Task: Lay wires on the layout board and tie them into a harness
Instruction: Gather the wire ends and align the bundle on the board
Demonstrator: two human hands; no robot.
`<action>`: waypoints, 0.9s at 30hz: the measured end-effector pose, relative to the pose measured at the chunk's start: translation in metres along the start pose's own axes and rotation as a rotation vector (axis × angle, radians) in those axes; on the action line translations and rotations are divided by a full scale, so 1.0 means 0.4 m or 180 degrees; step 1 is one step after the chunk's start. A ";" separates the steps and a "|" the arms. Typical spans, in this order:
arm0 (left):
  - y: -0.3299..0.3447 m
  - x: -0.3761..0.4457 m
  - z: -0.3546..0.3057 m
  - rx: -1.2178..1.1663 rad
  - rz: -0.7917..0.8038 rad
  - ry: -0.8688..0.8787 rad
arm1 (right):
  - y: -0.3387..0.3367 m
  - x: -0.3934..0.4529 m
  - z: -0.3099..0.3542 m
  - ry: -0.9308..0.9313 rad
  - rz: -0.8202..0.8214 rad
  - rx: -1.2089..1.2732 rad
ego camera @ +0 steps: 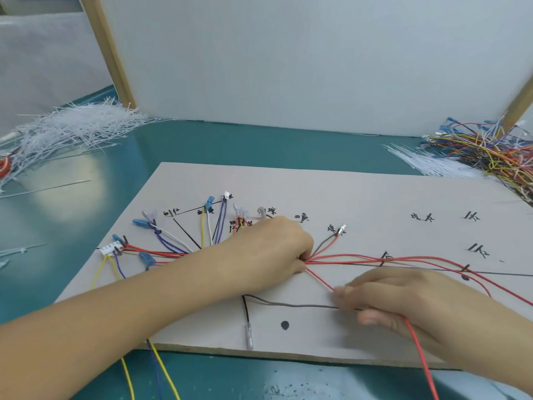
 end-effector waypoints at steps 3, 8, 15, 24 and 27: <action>0.000 0.003 0.008 -0.0179 -0.0036 -0.0028 | -0.059 -0.012 -0.092 0.0548 -0.0411 -0.0248; -0.012 0.012 0.006 -0.0625 -0.0028 -0.0089 | -0.092 -0.131 -0.217 0.1740 0.0136 0.0567; -0.005 0.026 0.011 -0.0998 0.0036 -0.0156 | -0.080 -0.130 -0.309 0.2706 0.0000 0.1702; 0.002 0.035 -0.003 -0.0789 -0.0278 -0.0095 | -0.082 -0.090 -0.288 0.2531 0.0544 -0.0891; -0.005 0.041 -0.006 -0.0643 -0.0372 -0.0127 | -0.073 -0.078 -0.279 0.2350 0.0560 -0.1133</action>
Point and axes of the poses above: each hand's wrist, its own x-axis towards the middle knuckle, its own y-axis out of the palm, z = x × y, the point moved 10 cm from there along x, towards the middle knuckle, and after that the axes turned 7 degrees about -x, right-handed, at the moved point
